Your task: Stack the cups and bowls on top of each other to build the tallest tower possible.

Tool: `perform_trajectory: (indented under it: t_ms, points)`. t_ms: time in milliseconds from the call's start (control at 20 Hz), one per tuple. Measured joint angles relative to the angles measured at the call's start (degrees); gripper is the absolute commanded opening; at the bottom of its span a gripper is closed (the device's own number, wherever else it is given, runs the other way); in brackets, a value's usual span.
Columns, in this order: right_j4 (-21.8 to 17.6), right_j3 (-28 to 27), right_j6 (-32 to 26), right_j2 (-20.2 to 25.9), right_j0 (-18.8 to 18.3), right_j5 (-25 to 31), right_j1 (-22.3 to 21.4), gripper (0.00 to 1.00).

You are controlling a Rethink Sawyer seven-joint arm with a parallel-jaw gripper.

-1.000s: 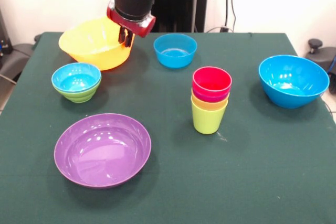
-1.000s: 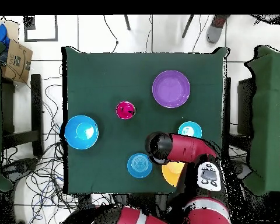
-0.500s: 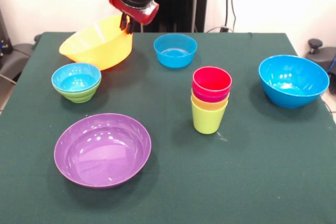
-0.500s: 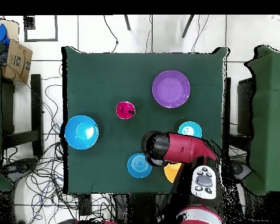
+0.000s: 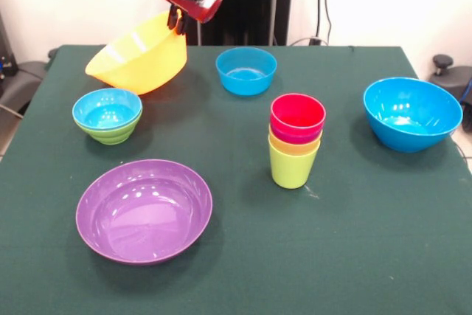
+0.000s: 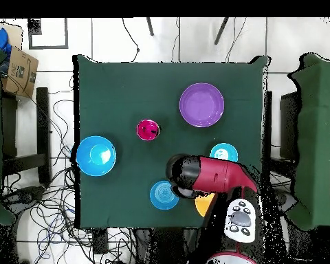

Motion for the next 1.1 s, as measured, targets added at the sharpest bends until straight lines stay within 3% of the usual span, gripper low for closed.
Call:
perform_trajectory:
  t_ms: [850, 900, 1100]
  points:
    - [0.1, 0.0, 0.0, -0.4, 0.6, 0.0, 0.0, 0.0]
    - [0.1, 0.0, 0.0, -0.4, 0.6, 0.0, 0.0, 1.0]
    - [0.1, 0.0, 0.0, -0.5, 0.6, 0.0, 0.0, 1.0]
